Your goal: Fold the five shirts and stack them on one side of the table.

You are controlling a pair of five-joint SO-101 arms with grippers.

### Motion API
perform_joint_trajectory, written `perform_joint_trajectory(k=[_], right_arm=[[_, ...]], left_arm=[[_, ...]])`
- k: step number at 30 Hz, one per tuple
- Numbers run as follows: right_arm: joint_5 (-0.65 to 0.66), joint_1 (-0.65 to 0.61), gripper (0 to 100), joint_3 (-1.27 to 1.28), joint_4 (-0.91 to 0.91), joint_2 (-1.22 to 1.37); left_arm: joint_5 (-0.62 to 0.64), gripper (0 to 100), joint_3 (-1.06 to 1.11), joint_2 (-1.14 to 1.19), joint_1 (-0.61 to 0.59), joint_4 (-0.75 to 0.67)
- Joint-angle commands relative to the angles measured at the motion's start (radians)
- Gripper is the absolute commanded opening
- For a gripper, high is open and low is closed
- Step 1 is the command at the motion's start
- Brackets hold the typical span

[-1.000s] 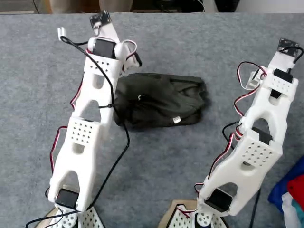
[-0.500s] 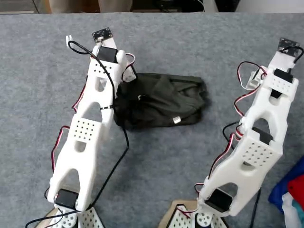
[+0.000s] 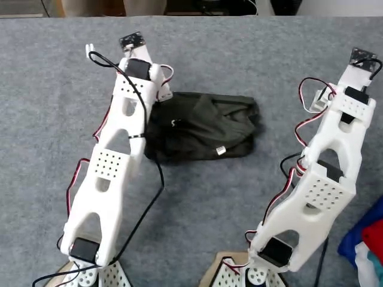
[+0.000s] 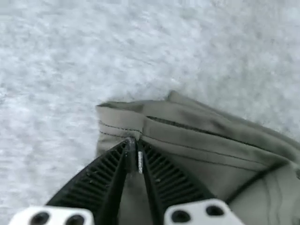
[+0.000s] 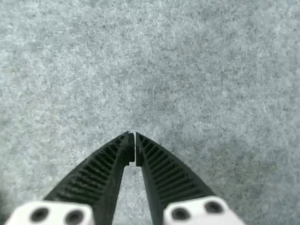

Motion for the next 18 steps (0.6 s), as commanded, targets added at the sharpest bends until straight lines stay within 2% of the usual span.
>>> perform_joint_trajectory(k=[1, 4, 9, 18], right_arm=[[-0.009, 0.007, 2.9, -0.053, -0.021, -0.007], [-0.009, 0.007, 2.9, -0.053, -0.021, -0.007], [-0.009, 0.007, 2.9, -0.053, -0.021, -0.007], [-0.009, 0.007, 2.9, -0.053, -0.021, -0.007]], left_arm=[[0.003, 2, -0.006, -0.025, 0.049, -0.029], [0.003, 2, -0.015, -0.027, 0.077, -0.041], [0.003, 2, -0.157, -0.027, 0.126, -0.003], [0.003, 2, -0.146, -0.193, 0.281, 0.029]])
